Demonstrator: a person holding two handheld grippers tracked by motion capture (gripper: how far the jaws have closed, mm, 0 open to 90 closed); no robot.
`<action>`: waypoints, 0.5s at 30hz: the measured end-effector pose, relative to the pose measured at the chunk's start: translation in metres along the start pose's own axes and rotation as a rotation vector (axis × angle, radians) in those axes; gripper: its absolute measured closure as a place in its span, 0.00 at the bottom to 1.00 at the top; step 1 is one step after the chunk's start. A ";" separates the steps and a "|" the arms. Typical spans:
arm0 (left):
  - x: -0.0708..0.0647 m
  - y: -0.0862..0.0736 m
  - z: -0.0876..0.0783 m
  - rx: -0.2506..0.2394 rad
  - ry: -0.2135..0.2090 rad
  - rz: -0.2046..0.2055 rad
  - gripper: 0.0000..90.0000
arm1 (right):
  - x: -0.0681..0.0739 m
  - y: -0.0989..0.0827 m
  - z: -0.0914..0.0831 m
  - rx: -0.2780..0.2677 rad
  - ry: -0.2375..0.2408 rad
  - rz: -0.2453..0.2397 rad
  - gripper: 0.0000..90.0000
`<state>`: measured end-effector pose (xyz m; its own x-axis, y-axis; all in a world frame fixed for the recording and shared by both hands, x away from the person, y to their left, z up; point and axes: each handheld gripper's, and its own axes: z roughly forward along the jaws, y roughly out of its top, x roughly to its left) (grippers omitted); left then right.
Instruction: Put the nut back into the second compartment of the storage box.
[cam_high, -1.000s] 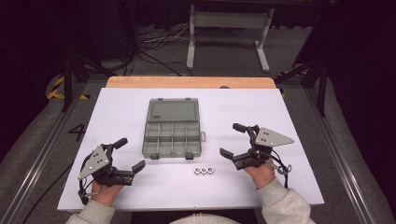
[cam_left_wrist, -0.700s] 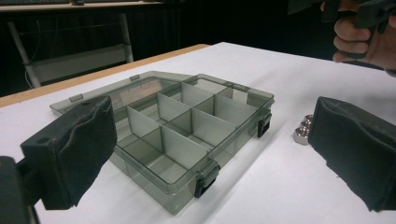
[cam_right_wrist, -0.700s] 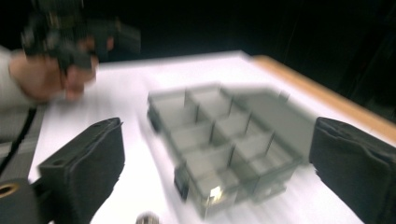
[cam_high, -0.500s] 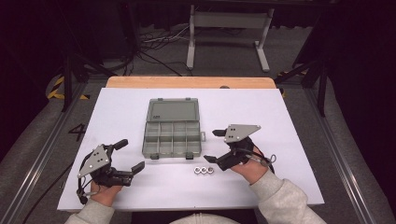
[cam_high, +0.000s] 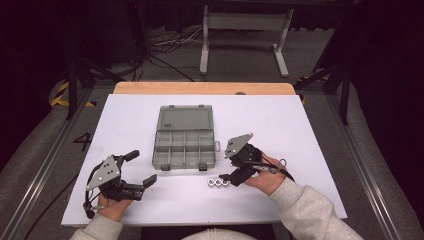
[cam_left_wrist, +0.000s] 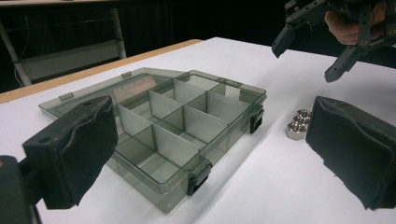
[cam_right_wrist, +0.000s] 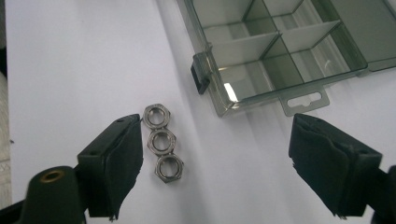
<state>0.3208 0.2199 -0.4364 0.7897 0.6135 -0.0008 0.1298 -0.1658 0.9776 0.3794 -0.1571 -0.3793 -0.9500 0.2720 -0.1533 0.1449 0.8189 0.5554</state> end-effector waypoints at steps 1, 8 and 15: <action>0.000 0.000 0.000 0.000 0.002 -0.001 0.03 | 0.000 0.001 0.001 0.023 0.002 -0.003 0.20; 0.000 0.000 -0.001 -0.001 0.003 0.000 0.03 | 0.000 0.006 0.010 0.123 0.038 -0.019 0.26; 0.000 0.000 -0.001 0.001 -0.001 0.002 0.03 | 0.006 0.006 0.025 0.225 0.090 -0.039 0.37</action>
<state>0.3206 0.2206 -0.4367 0.7908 0.6121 0.0011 0.1287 -0.1680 0.9774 0.3818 -0.1381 -0.3969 -0.9753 0.2007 -0.0920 0.1565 0.9225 0.3530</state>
